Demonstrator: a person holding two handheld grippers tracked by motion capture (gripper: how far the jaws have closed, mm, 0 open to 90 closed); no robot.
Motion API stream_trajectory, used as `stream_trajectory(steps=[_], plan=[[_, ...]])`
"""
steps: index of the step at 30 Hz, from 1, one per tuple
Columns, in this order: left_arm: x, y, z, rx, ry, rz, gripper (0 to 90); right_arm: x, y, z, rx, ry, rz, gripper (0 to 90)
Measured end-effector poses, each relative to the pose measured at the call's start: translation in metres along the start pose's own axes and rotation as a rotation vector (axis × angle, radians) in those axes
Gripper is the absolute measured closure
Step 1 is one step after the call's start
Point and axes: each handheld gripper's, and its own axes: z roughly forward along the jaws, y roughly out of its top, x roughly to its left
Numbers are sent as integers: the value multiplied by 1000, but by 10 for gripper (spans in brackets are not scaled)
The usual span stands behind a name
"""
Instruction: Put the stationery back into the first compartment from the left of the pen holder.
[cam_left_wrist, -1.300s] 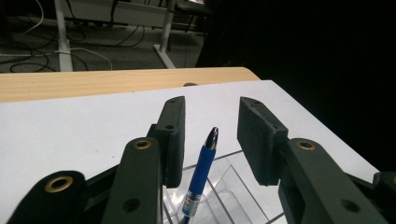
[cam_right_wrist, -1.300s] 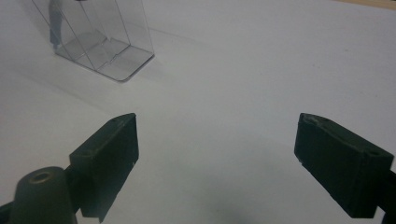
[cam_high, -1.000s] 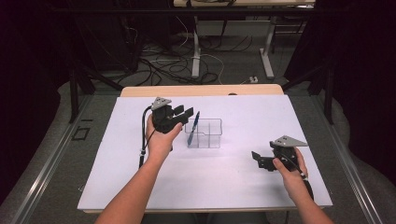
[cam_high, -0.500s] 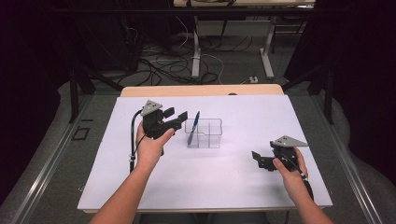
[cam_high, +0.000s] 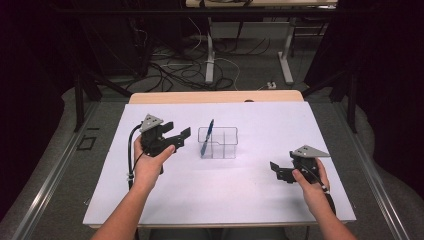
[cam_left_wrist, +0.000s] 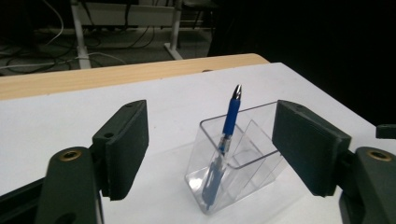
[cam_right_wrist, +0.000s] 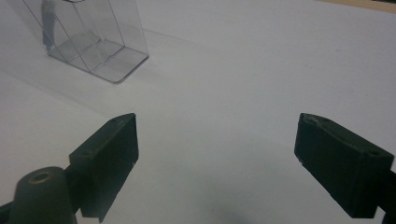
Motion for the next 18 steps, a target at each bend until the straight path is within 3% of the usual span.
stream_trajectory(steps=[7, 10, 18], plan=[[10, -6, -14, -2, 12, -26, 157, 0, 0, 0, 0, -4, 1, 129], [15, -10, -21, -7, 33, -25, 147, 0, 0, 0, 0, -6, 1, 129], [26, -23, -34, -12, 83, -29, 14, 0, 0, 0, 0, -7, 1, 130]])
